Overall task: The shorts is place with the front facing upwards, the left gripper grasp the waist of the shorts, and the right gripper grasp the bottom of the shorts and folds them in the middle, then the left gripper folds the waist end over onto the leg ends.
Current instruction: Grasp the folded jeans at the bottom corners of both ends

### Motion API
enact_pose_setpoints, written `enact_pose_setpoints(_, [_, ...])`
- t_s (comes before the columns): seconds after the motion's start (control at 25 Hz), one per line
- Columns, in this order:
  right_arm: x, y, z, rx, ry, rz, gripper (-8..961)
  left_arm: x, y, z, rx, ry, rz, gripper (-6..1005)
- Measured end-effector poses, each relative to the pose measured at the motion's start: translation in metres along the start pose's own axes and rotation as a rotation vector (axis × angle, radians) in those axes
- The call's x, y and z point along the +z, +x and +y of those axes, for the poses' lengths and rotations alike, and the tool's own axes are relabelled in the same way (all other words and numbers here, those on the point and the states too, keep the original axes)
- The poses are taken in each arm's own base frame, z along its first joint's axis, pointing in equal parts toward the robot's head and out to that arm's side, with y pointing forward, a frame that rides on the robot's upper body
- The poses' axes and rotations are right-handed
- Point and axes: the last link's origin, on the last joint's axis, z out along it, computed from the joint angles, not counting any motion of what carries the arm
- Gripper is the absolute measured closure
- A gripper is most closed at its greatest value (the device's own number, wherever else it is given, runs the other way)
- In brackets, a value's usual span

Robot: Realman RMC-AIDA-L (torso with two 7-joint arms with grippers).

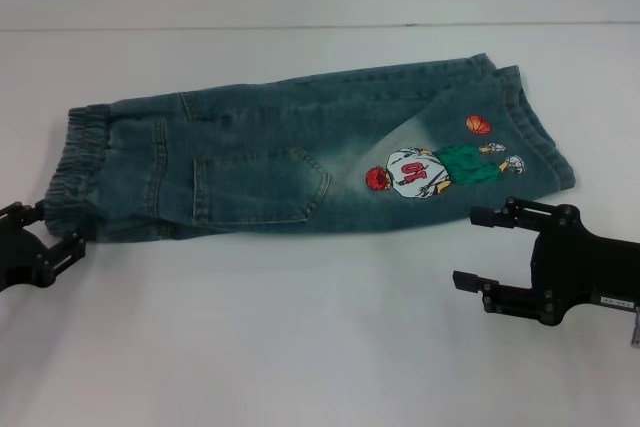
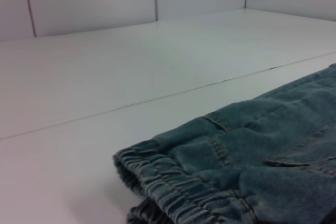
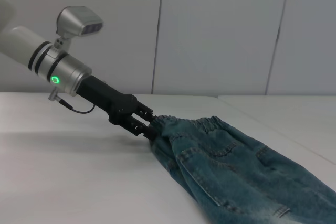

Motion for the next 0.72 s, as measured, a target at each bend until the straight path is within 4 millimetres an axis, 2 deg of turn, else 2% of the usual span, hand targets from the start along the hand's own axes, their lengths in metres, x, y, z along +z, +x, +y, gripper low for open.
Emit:
enact_pose_setpoints(0.08, [0.0,0.0,0.0,0.0,0.0,-0.001,215,0.001,0.0,0.001,0.004,-0.009,-0.002,300])
enact_pose_setpoints(0.2, [0.0,-0.001,0.001,-0.001,-0.006,-0.006,216,0.004,0.001,0.004,0.014,-0.032,-0.012,506])
enact_pose_setpoints(0.4, [0.0,-0.001,0.002,0.004,-0.002,-0.013,217,0.009,0.002,0.008,0.011,-0.071,-0.035,614])
enact_pose_setpoints(0.64, [0.001,0.0,0.001,0.004,0.004,-0.016,219,0.01,0.012,0.003,-0.025,-0.071,-0.031,744])
enact_pose_setpoints(0.72, [0.0,0.0,0.001,-0.014,0.01,-0.017,251,0.01,0.017,0.002,-0.036,-0.084,-0.026,821])
